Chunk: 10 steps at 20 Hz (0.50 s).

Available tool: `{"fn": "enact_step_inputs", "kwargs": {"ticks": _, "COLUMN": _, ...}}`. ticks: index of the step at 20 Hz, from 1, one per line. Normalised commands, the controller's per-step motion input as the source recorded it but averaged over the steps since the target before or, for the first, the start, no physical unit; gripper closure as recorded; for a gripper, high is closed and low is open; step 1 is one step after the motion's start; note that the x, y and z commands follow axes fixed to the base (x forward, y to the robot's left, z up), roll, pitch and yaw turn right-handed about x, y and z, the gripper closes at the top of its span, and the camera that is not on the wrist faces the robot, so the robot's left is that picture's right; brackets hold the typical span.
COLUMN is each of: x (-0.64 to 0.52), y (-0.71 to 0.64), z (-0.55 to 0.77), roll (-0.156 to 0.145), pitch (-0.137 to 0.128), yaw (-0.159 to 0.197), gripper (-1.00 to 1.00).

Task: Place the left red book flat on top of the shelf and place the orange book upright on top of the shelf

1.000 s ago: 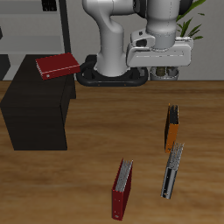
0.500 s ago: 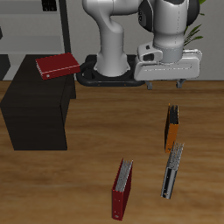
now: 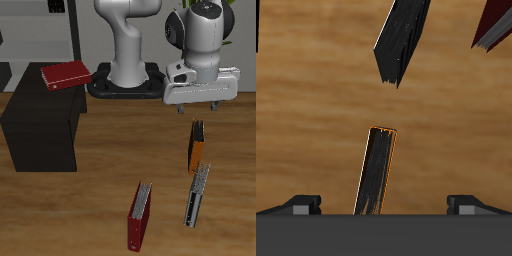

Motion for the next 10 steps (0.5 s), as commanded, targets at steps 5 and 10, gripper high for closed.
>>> {"fn": "enact_step_inputs", "kwargs": {"ticks": 5, "x": 0.04, "y": 0.17, "z": -0.21, "roll": -0.003, "pitch": -0.01, "yaw": 0.037, "gripper": -1.0}}
{"fn": "enact_step_inputs", "kwargs": {"ticks": 10, "x": 0.08, "y": 0.09, "z": -0.25, "roll": -0.003, "pitch": 0.01, "yaw": -0.011, "gripper": -1.0}}
